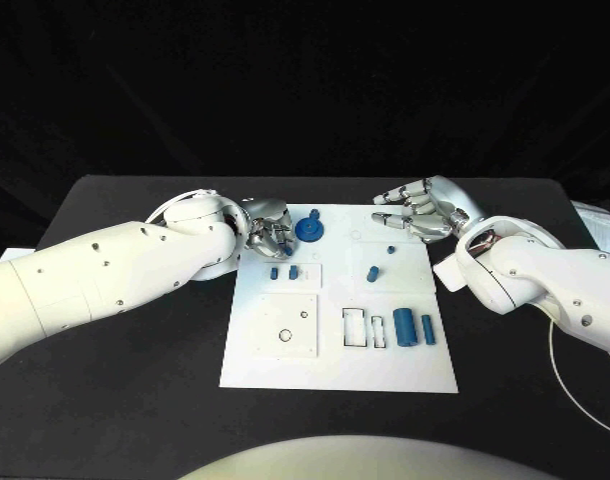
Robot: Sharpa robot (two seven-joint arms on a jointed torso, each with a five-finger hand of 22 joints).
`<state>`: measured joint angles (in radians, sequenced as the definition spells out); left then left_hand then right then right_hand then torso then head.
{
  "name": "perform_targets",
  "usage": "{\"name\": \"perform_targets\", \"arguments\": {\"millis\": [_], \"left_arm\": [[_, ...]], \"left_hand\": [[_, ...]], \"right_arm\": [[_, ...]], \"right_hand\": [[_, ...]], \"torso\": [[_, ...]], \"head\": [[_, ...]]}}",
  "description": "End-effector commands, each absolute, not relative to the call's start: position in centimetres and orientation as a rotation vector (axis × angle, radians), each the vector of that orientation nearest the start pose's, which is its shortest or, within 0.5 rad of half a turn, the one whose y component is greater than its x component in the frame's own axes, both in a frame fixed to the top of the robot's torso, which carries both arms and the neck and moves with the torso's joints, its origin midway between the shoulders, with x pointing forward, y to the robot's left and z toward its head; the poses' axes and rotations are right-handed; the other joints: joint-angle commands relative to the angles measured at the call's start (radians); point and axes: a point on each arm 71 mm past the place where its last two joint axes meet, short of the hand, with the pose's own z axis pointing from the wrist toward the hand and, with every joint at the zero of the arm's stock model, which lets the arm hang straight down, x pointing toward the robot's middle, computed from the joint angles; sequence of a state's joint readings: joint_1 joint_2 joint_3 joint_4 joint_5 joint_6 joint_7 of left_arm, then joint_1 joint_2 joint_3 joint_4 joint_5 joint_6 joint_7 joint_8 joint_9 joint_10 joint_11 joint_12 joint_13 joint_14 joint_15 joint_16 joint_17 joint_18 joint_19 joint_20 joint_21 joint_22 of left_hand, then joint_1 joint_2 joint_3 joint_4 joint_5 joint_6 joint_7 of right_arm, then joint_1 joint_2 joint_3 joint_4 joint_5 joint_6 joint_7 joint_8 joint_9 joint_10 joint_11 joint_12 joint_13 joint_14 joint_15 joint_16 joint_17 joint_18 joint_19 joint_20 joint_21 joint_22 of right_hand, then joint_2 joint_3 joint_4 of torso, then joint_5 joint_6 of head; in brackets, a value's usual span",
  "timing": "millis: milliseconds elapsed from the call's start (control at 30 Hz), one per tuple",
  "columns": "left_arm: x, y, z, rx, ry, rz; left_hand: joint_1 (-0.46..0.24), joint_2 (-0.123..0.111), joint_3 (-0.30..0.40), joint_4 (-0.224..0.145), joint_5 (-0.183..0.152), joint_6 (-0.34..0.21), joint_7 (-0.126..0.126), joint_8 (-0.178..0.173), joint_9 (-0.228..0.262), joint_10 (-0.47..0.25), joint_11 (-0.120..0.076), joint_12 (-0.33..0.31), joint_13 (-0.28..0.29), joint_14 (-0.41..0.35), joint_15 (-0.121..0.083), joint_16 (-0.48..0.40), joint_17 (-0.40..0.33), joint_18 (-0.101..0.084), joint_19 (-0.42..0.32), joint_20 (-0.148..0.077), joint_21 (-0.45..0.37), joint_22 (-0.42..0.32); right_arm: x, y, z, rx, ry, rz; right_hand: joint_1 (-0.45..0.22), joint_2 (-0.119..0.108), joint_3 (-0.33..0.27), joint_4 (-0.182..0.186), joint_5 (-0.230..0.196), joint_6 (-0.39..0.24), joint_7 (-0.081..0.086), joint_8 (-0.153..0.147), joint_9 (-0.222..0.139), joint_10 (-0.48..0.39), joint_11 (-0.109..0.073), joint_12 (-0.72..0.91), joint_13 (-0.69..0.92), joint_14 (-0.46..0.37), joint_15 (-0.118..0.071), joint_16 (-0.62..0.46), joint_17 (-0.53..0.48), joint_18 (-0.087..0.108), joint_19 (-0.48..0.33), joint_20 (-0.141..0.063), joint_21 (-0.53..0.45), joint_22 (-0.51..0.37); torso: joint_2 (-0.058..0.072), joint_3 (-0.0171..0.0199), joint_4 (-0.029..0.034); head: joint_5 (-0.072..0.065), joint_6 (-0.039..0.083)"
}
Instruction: Assemble the parts on the task board
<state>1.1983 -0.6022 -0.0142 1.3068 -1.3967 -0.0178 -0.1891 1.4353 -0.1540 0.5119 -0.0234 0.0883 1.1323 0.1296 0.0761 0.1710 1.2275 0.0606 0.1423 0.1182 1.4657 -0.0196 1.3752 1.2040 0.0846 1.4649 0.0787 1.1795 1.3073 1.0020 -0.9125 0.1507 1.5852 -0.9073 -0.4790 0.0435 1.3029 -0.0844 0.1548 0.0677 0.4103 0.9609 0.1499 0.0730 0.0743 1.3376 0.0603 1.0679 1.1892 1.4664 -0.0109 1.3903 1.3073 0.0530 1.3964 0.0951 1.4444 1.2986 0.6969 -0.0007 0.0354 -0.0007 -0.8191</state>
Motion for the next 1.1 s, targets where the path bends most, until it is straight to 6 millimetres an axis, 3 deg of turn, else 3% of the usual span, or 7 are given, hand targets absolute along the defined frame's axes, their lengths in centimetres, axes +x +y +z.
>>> {"name": "perform_targets", "arguments": {"millis": [33,233,367,700,867,1033,1100], "left_arm": [[51.7,13.7,-21.3,0.205,1.987,-0.595],[51.7,13.7,-21.3,0.206,1.989,-0.594],[51.7,13.8,-21.4,0.199,1.993,-0.597],[51.8,14.3,-21.4,0.174,1.994,-0.591],[51.8,15.0,-21.4,0.158,1.997,-0.577],[51.7,16.0,-21.1,0.127,1.980,-0.582],[51.7,16.7,-20.7,0.093,1.964,-0.607]], "left_hand": [[-0.010,0.003,0.003,0.001,-0.004,0.004,0.001,-0.005,0.001,0.005,0.001,-0.004,0.001,0.031,0.000,-0.001,-0.002,-0.010,0.023,-0.001,-0.005,0.085],[-0.016,0.000,0.005,-0.001,-0.006,-0.004,0.004,-0.010,-0.003,-0.001,0.004,-0.013,0.000,0.030,0.001,-0.001,-0.004,-0.010,0.021,0.000,-0.006,0.086],[-0.029,-0.012,0.008,-0.004,-0.005,-0.079,0.016,-0.017,-0.026,-0.010,0.012,-0.026,0.000,0.028,0.009,-0.002,-0.010,-0.010,0.019,0.005,-0.007,0.088],[-0.049,-0.032,0.006,-0.003,0.000,-0.192,0.033,-0.017,-0.067,-0.041,0.028,-0.050,-0.006,0.021,0.021,-0.006,-0.027,-0.007,0.013,0.016,-0.026,0.083],[-0.052,-0.036,0.002,-0.003,0.001,-0.208,0.037,-0.015,-0.075,-0.056,0.033,-0.056,-0.009,0.020,0.024,-0.007,-0.033,-0.006,0.012,0.020,-0.032,0.081],[-0.048,-0.034,0.004,-0.004,0.004,-0.209,0.036,-0.013,-0.077,-0.062,0.032,-0.059,-0.011,0.019,0.024,-0.009,-0.037,-0.005,0.011,0.021,-0.036,0.080],[-0.042,-0.030,0.008,-0.007,0.005,-0.200,0.034,-0.007,-0.076,-0.062,0.031,-0.058,-0.011,0.017,0.024,-0.010,-0.041,-0.004,0.009,0.021,-0.043,0.078]], "right_arm": [[46.7,-22.7,-19.7,0.499,1.576,1.006],[46.7,-22.7,-19.7,0.499,1.576,1.006],[46.7,-22.8,-19.7,0.500,1.575,1.005],[46.8,-22.9,-19.7,0.503,1.573,0.999],[46.9,-23.3,-19.7,0.509,1.558,0.984],[47.2,-24.1,-19.8,0.497,1.547,0.951],[47.4,-24.4,-19.9,0.475,1.548,0.933]], "right_hand": [[0.002,0.007,0.002,0.007,0.007,0.005,0.000,-0.002,-0.001,-0.004,-0.002,0.002,0.001,0.051,-0.006,-0.004,0.006,0.010,-0.004,-0.002,-0.006,0.000],[0.002,0.007,0.002,0.007,0.007,0.005,0.000,-0.002,-0.001,-0.004,-0.002,0.002,0.001,0.051,-0.006,-0.004,0.006,0.010,-0.004,-0.002,-0.006,0.000],[0.002,0.007,0.002,0.007,0.007,0.005,0.000,-0.002,-0.001,-0.004,-0.002,0.002,0.001,0.051,-0.006,-0.004,0.006,0.010,-0.004,-0.002,-0.006,0.000],[0.001,0.007,0.002,0.008,0.008,0.005,0.000,-0.002,-0.001,-0.005,-0.002,-0.001,-0.001,0.051,-0.006,-0.005,0.004,0.010,-0.005,-0.002,-0.007,-0.002],[0.005,0.005,0.004,0.005,0.009,0.008,0.000,-0.001,-0.001,-0.016,-0.003,-0.018,-0.014,0.048,-0.006,-0.012,-0.005,0.013,-0.012,-0.002,-0.013,-0.013],[0.023,0.006,0.034,0.000,0.013,0.015,-0.001,0.002,0.000,-0.220,-0.004,-0.401,-0.302,0.028,-0.008,-0.071,-0.073,0.020,-0.033,-0.005,-0.032,-0.046],[0.031,0.001,0.061,0.000,0.010,0.026,-0.003,0.005,0.001,-0.238,-0.004,-0.486,-0.379,0.017,-0.007,-0.113,-0.119,0.023,-0.040,-0.006,-0.041,-0.059]], "torso": [[0.000,0.0004,0.0008],[0.000,0.0002,0.0006],[-0.001,0.0005,0.0001],[-0.001,0.0001,0.0000],[-0.001,0.0000,0.0014],[-0.002,-0.0010,0.0022],[-0.003,-0.0007,0.0015]], "head": [[-0.001,0.000],[0.000,-0.001],[0.000,-0.001],[-0.001,0.002],[0.001,0.001],[-0.001,0.001],[-0.001,0.005]]}}
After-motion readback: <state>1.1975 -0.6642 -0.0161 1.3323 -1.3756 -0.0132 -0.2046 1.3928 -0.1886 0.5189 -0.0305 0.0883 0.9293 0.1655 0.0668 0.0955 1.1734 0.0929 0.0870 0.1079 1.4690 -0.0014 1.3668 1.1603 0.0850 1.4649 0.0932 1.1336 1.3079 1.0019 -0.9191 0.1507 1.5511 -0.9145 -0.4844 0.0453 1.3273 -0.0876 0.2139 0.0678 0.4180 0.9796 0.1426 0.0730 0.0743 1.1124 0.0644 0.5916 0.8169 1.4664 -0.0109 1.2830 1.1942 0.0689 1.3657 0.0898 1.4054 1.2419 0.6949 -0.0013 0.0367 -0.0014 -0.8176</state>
